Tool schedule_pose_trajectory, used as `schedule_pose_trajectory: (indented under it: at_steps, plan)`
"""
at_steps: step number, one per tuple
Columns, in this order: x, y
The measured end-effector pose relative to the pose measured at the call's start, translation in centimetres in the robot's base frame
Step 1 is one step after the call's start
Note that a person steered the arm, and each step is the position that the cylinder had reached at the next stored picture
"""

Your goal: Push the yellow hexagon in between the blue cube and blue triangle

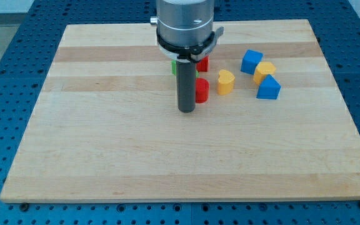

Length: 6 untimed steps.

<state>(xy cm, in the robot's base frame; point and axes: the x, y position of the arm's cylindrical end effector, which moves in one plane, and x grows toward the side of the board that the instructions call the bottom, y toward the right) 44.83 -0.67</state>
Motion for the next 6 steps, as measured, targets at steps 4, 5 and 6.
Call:
schedule_pose_trajectory:
  at_steps: [4, 5, 6]
  plan:
    - [-1.8, 1.5]
    - [-0.8, -0.3]
    - [2.8, 0.2]
